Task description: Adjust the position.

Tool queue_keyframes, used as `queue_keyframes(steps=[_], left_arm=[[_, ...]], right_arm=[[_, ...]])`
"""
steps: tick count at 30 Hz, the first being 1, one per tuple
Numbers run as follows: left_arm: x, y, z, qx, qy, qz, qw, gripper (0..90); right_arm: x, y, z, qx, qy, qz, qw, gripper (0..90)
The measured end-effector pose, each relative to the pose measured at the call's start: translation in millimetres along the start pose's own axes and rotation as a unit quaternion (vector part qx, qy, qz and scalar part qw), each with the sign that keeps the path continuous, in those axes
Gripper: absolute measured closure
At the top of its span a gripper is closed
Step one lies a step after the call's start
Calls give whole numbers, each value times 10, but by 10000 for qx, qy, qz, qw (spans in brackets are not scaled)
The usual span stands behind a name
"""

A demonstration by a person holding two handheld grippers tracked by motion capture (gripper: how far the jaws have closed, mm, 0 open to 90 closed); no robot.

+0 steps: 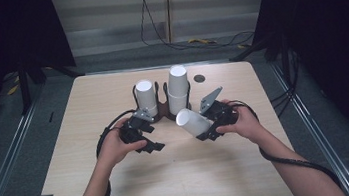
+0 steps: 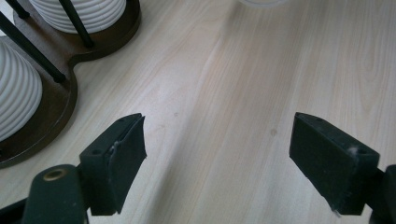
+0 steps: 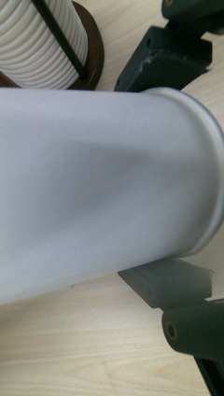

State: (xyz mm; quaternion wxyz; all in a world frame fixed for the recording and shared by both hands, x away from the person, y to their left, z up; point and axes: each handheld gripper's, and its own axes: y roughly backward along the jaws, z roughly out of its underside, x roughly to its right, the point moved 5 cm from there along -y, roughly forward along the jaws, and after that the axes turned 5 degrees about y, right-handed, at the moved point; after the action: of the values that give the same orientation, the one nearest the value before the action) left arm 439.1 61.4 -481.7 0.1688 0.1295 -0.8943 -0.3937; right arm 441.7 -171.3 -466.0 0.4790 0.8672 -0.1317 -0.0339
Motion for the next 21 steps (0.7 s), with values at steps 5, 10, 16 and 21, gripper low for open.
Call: queue_keyframes(steps=[5,10,16,21], left_arm=[[-2,-2,6,-31,-11,-15,10000,181],[18,6,-4,-1,-14,-1,10000,181],[24,-3,-3,14,-73,19,10000,181],[14,-7,-1,59,-63,52,9999,181]], right_arm=[[0,4,-34,-75,69,-10,9999,212],[-9,-2,-35,-191,137,-41,9997,212],[-24,-15,-40,-354,201,-90,9991,213],[-36,-3,-54,-476,226,-150,9985,212]])
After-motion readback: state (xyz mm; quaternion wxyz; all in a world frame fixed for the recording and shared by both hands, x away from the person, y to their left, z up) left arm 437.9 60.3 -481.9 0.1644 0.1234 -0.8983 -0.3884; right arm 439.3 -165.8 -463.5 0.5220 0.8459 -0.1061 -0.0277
